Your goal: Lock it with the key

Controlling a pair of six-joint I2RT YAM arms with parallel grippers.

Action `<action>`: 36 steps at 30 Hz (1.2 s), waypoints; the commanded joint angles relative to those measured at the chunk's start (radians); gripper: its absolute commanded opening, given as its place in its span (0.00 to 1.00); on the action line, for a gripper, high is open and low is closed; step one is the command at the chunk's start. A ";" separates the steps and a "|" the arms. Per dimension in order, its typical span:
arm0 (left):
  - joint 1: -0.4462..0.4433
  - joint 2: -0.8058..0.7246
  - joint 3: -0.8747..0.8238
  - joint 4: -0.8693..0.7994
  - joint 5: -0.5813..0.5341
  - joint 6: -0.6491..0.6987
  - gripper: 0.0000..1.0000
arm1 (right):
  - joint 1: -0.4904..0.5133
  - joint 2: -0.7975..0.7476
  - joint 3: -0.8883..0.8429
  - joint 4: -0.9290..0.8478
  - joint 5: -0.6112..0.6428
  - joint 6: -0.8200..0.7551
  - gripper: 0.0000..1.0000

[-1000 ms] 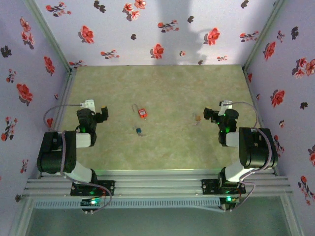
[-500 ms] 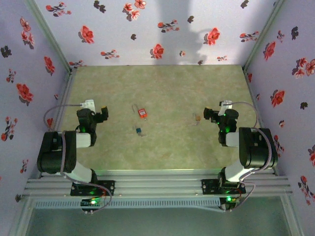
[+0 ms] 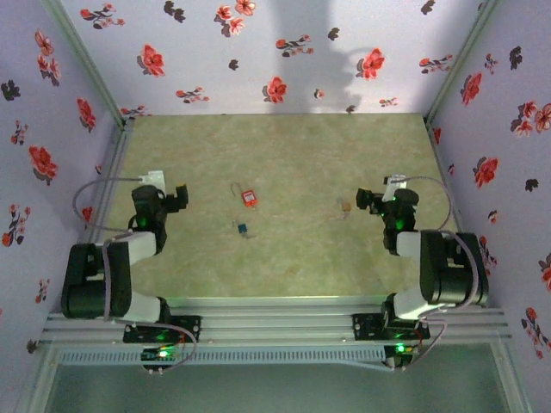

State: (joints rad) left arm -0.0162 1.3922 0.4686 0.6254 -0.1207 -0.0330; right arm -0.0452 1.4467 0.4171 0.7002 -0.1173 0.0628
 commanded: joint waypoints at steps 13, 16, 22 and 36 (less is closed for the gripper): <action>0.023 -0.140 0.278 -0.431 0.282 -0.866 1.00 | -0.009 -0.502 0.264 -0.708 0.132 0.743 0.99; 0.082 -0.083 0.265 -0.344 0.452 -0.961 1.00 | -0.013 -0.552 0.223 -0.620 0.043 0.726 0.99; 0.090 -0.009 0.119 0.046 0.566 -1.107 1.00 | 0.007 -0.568 0.252 -0.736 0.035 0.634 0.99; -0.158 -0.214 0.211 -0.495 0.195 -0.775 1.00 | 0.180 -0.353 0.406 -1.136 0.128 0.467 0.99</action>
State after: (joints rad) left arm -0.1349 1.2087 0.6407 0.2497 0.1814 -0.9016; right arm 0.1181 1.0512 0.7944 -0.3267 -0.0242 0.5770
